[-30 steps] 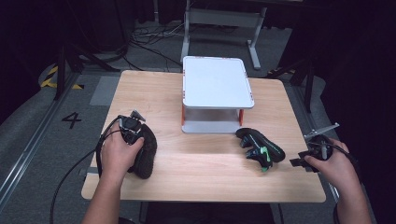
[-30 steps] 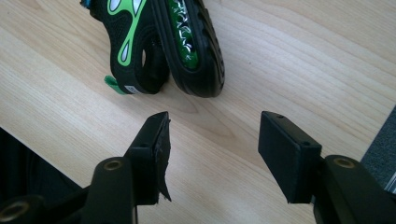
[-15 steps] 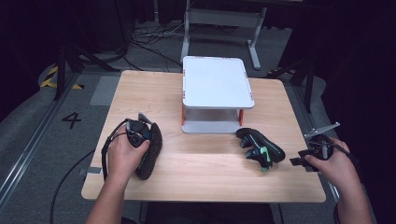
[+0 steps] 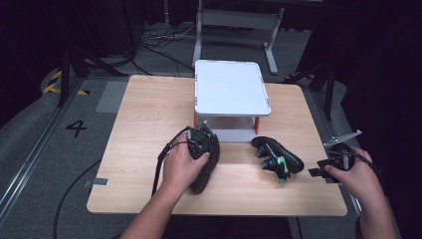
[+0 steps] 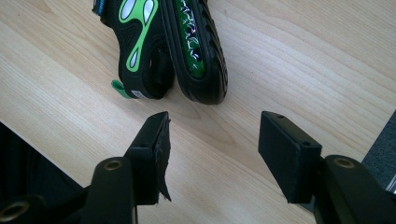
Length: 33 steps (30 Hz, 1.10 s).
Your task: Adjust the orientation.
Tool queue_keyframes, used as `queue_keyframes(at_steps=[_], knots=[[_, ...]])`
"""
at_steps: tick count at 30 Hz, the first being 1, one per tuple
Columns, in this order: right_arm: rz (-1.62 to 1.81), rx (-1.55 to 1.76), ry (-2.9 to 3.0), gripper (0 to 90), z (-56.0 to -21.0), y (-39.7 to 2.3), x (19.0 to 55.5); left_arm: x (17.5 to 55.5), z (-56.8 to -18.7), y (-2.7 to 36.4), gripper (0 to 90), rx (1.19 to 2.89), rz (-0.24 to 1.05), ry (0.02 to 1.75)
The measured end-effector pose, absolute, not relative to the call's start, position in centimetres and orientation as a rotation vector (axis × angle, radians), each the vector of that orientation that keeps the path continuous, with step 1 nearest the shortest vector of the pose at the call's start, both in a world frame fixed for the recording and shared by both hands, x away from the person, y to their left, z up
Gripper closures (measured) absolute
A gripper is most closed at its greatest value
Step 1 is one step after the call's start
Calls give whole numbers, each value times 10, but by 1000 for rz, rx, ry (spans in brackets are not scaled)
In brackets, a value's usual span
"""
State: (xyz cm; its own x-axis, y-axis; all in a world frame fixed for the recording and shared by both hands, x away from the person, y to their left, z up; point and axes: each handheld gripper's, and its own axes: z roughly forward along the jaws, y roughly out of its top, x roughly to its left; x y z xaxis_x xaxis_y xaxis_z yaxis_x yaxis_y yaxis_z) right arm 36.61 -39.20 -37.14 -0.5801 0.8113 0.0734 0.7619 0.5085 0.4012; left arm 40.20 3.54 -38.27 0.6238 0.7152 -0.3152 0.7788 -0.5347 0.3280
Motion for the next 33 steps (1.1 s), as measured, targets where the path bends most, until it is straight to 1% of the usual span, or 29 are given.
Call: queue_keyframes(at_steps=[2, 6, 9, 10, 11, 12, 15, 18, 21, 25, 27, 28, 29, 30, 31, 32, 33], knots=[[602, 1370, 2622, 445, -372, -392, 367, 406, -388, 27, 653, 2387, -206, 1185], [600, 1373, 2626, 445, -373, -392, 368, 410, -403, 18, 650, 2391, -205, 1212], [600, 1365, 2628, 443, -374, -392, 368, 411, -407, 14, 638, 2402, -199, 1212], [600, 1363, 2628, 443, -374, -392, 368, 411, -406, 14, 598, 2404, -205, 1209], [601, 1363, 2628, 442, -374, -392, 368, 411, -406, 14, 506, 2398, -214, 1203], [601, 1361, 2630, 440, -374, -392, 368, 410, -404, 15, 449, 2397, -226, 1187], [600, 1360, 2631, 439, -374, -391, 368, 406, -395, 18, 369, 2395, -222, 1171], [600, 1354, 2633, 438, -373, -390, 368, 400, -382, 27, 313, 2387, -170, 1157], [601, 1346, 2636, 436, -373, -389, 370, 391, -368, 43, 315, 2381, -135, 1143], [599, 1341, 2643, 435, -372, -386, 373, 382, -366, 74, 329, 2366, -116, 1209], [601, 1326, 2648, 434, -372, -384, 375, 384, -376, 90, 350, 2338, -145, 1280], [601, 1326, 2648, 434, -372, -384, 375, 384, -376, 90, 357, 2338, -145, 1280], [602, 1307, 2656, 434, -372, -380, 377, 386, -386, 96, 375, 2335, -175, 1298], [602, 1307, 2656, 434, -372, -380, 377, 386, -386, 96, 406, 2335, -175, 1298], [602, 1303, 2659, 434, -371, -379, 377, 388, -393, 98, 406, 2311, -230, 1291], [603, 1297, 2661, 434, -371, -377, 378, 391, -398, 99, 428, 2291, -273, 1286], [606, 1286, 2664, 433, -371, -375, 379, 393, -403, 99, 431, 2278, -299, 1283]])
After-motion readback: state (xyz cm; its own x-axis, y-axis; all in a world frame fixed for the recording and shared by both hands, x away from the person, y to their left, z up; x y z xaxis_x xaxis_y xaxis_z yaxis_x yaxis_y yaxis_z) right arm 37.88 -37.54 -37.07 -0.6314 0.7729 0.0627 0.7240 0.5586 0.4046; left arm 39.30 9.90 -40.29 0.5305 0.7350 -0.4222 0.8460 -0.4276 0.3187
